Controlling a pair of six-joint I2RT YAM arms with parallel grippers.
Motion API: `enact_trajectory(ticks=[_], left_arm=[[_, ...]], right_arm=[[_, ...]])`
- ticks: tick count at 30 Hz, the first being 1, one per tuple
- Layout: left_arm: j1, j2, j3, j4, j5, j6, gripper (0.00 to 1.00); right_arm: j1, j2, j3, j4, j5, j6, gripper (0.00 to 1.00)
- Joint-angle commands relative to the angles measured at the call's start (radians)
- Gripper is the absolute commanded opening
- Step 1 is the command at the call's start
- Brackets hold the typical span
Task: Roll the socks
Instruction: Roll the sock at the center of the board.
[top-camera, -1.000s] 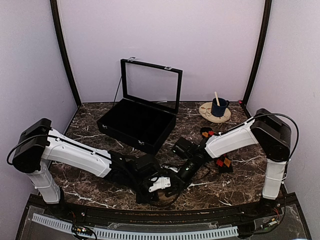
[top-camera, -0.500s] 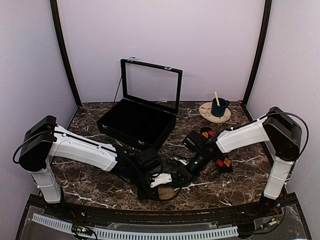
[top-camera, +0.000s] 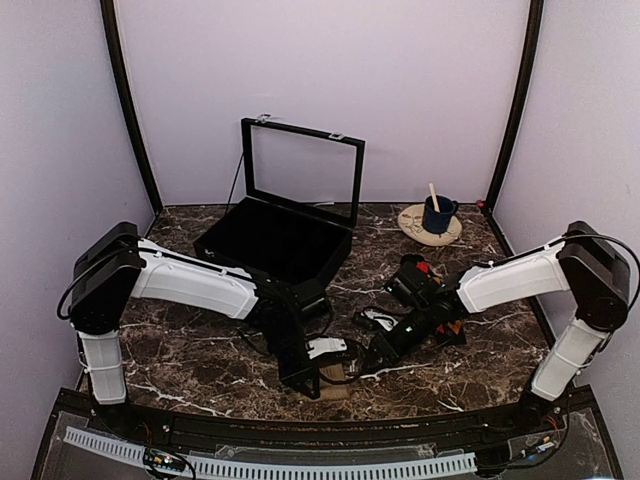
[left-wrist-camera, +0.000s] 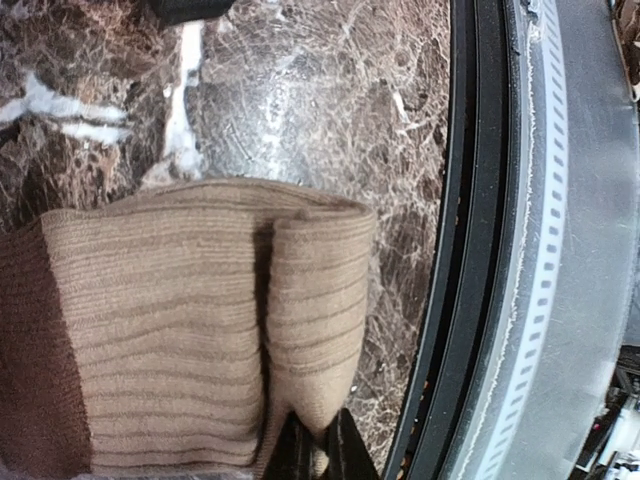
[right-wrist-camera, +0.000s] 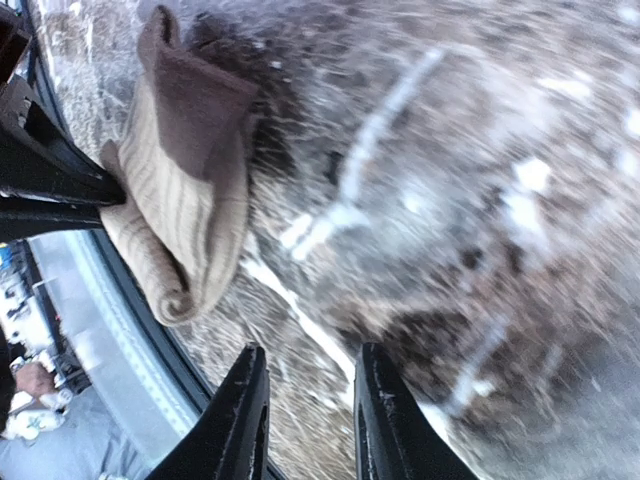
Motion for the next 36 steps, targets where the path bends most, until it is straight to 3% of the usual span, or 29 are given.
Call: enact_trajectory(ticks=[1,9,21,28,36], left_arm=[[0.032,0.056,0.028,-0.124,0.036,0.024,0.0],[0.084,0.096,0.109,-0.182,0.157,0.015,0.0],[0.127,0.186,0.195,-0.272,0.29,0.03,0.0],[0.146,0.214,0.22,-0.296,0.344,0.036,0.0],[0.158,0.228,0.224,-0.302,0.381,0.039,0.0]], right_arm=[[-0.006,-0.082,-0.053,0.065,0.128,0.029,0.28],[0.038,-0.257,-0.136,0.091,0.302,0.024,0.28],[0.306,-0.375,-0.154,0.075,0.639,0.003,0.28],[0.461,-0.339,-0.097,0.04,0.764,-0.059,0.28],[0.574,-0.189,0.019,0.006,0.829,-0.172,0.3]])
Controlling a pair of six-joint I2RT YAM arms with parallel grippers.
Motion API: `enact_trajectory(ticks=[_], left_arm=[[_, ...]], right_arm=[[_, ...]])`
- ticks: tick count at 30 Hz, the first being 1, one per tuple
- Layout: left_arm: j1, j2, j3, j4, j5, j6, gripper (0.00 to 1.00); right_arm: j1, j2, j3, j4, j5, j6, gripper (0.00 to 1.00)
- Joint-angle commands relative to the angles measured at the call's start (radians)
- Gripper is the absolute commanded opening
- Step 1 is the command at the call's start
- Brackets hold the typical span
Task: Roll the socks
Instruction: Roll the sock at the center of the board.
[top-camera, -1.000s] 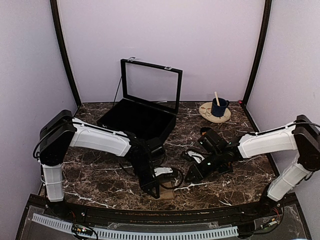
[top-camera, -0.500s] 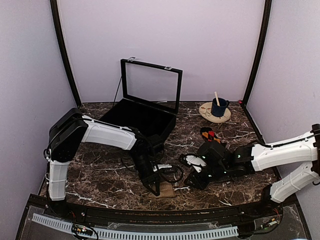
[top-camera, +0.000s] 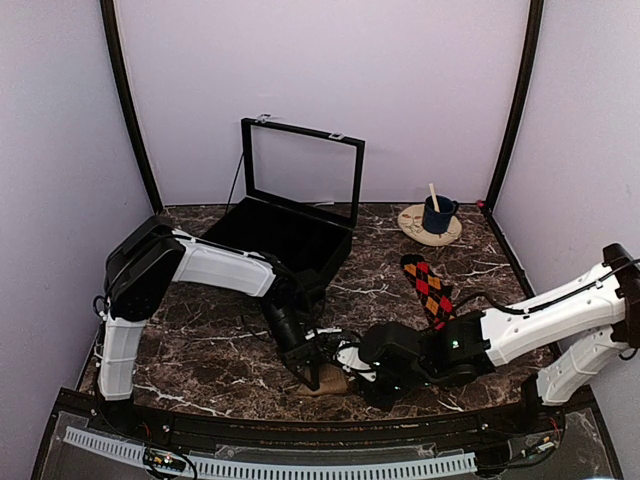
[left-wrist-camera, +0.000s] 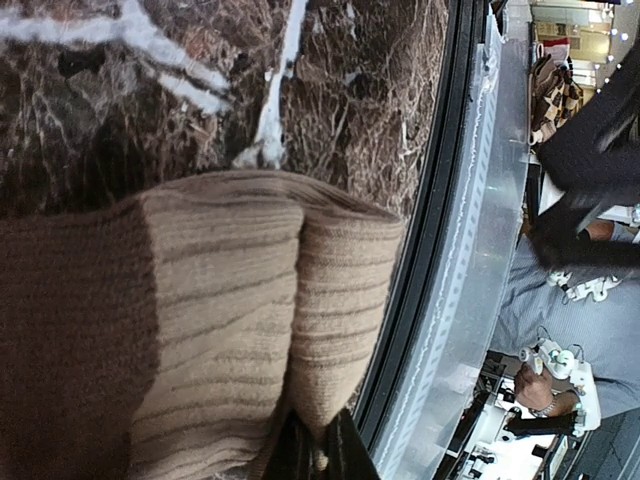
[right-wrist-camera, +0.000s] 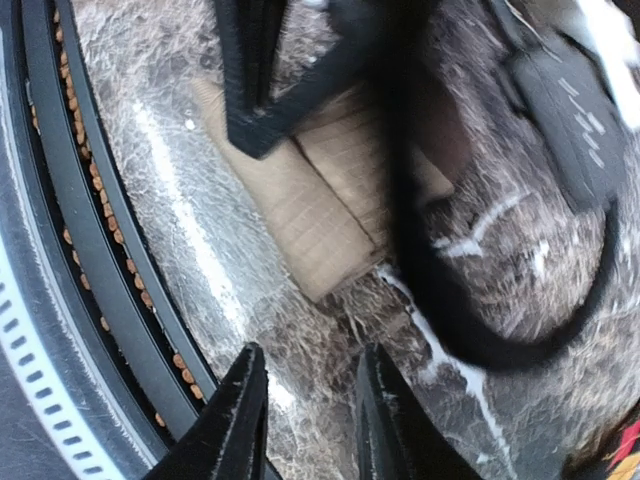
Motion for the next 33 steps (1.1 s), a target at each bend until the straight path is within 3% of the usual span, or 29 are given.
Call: enact_trajectory(ticks=[1,13,33], left_arm=[[0.008,0.014,0.018,-0.035,0.035,0.019,0.0],[0.016,0.023,0.018,-0.033,0.067,0.023,0.0],[0.025,0.036,0.016,-0.027,0.076,0.023,0.0]], right_arm=[[0.044,0.084,0.079,-0.018,0.07,-0.092,0.31],[0.058,0.249,0.176,-0.019,0.102,-0.232,0.43],[-0.035,0.326,0.195,-0.01,0.008,-0.372,0.38]])
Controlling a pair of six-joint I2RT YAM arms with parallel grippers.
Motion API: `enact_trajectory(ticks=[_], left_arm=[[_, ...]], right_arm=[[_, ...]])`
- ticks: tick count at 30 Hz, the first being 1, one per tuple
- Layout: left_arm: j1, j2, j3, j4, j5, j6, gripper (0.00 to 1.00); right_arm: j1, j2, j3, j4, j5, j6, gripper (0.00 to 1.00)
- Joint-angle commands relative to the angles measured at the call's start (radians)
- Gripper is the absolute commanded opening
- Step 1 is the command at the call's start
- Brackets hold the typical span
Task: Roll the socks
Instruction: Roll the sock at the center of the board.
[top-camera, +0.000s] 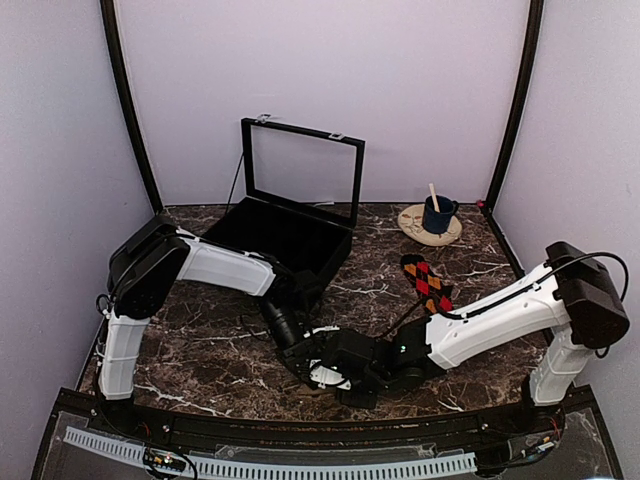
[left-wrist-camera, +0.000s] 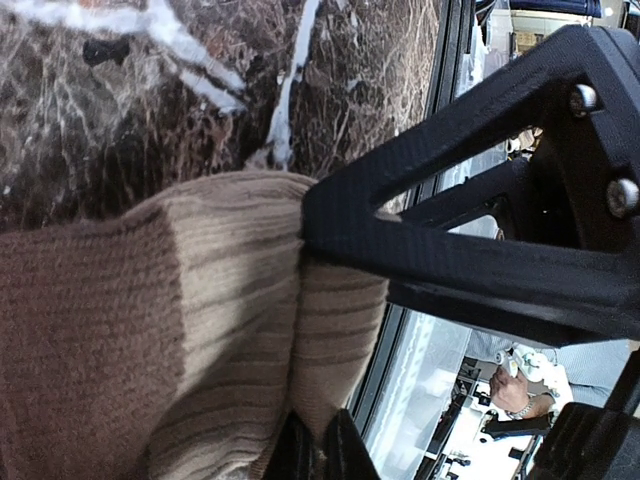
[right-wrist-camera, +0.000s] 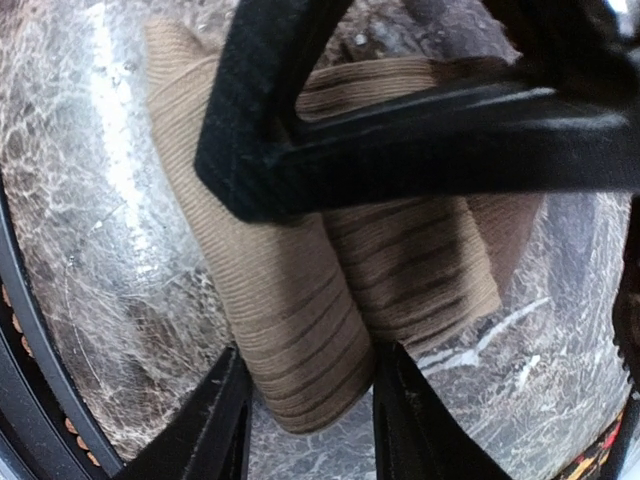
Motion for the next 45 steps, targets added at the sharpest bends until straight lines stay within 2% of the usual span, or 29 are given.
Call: enact_trajectory(ticks=[1,4,10,16,23,33,45], left_arm=[[0.002,0.011,0.015,-0.02,0.01,0.02,0.0],[0.002,0.015,0.019,-0.021,0.011,0.021,0.0],[0.002,0.018,0.029,-0.028,-0.011,0.018,0.0],[0.012,0.004,0.053,-0.034,-0.057,0.005,0.12],[0.044,-0.082,0.006,0.061,-0.056,-0.062,0.2],[0.07,-0.244,-0.135,0.225,-0.121,-0.149,0.26],[0.07,-0.53,-0.429,0.491,-0.352,-0.258,0.27]], right_arm=[[-0.022,0.02,0.025,0.009,-0.05,-0.035,0.36],[-0.031,0.023,0.026,0.002,-0.072,-0.047,0.31],[-0.045,0.024,0.031,-0.023,-0.129,-0.062,0.13],[-0.05,0.013,0.025,-0.043,-0.173,-0.036,0.03],[-0.052,-0.018,-0.015,-0.029,-0.228,0.043,0.0],[-0.1,-0.015,-0.017,-0.019,-0.348,0.12,0.0],[-0.2,0.034,0.031,-0.081,-0.544,0.157,0.0]])
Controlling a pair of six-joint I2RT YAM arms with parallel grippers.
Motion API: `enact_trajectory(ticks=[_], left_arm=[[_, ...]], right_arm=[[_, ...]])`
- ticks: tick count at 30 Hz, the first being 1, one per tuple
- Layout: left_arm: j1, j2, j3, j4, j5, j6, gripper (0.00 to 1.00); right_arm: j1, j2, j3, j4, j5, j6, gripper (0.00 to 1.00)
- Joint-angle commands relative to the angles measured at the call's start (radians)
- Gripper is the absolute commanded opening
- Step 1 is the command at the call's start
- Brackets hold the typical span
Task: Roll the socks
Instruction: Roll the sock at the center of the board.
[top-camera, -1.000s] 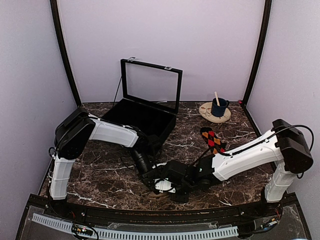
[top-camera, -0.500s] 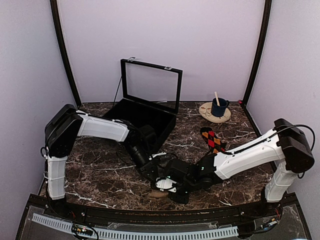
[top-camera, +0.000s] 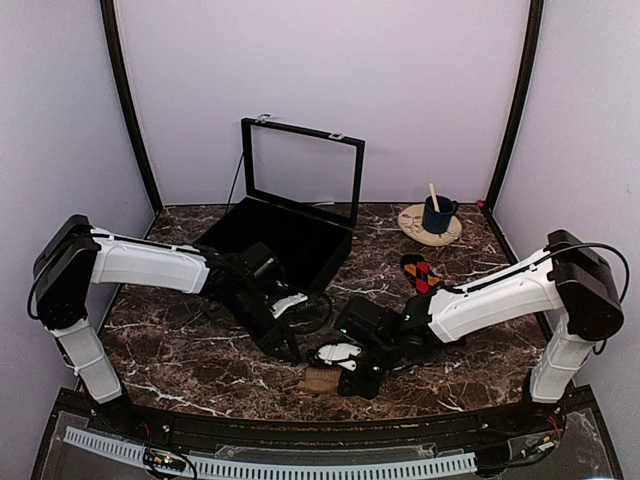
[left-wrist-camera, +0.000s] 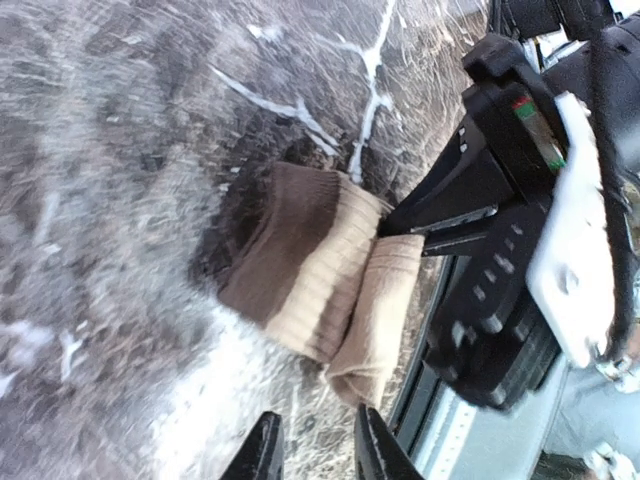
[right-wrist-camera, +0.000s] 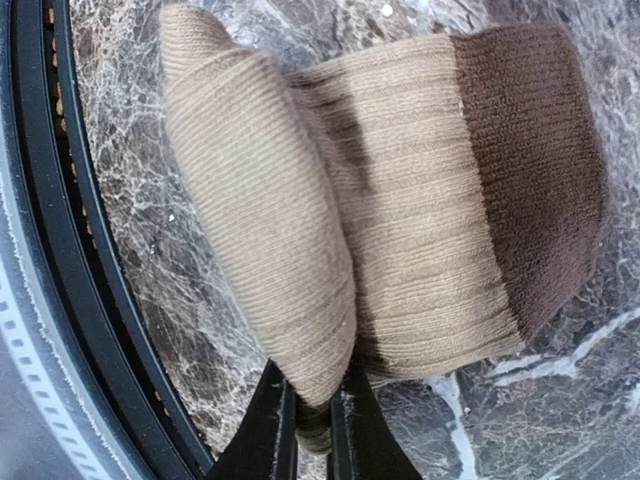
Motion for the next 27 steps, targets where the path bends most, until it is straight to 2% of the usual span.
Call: enact_trajectory(ticks=[1,6,18,27], left_arm=[[-0.001,-0.137,-0.101,0.142,-0.117,-0.059,0.27],[-0.036,-0.229,-0.183,0.197,-0.196,-0.078,0.28],[-0.27,-0.303,-0.253,0.257,-0.506,-0.034,0.29],[-0.372,-0.246,-0.197,0.237,-0.645,0.072,0.31]], right_arm=[[-0.038,0.044,0.038,-0.062,-0.114,0.019,0.0],[-0.076,0.09,0.086,-0.113,-0.188,0.009,0.0],[-0.169,0.162,0.177,-0.214,-0.327,-0.011,0.0],[-0.216,0.195,0.22,-0.271,-0.41,-0.031,0.0]])
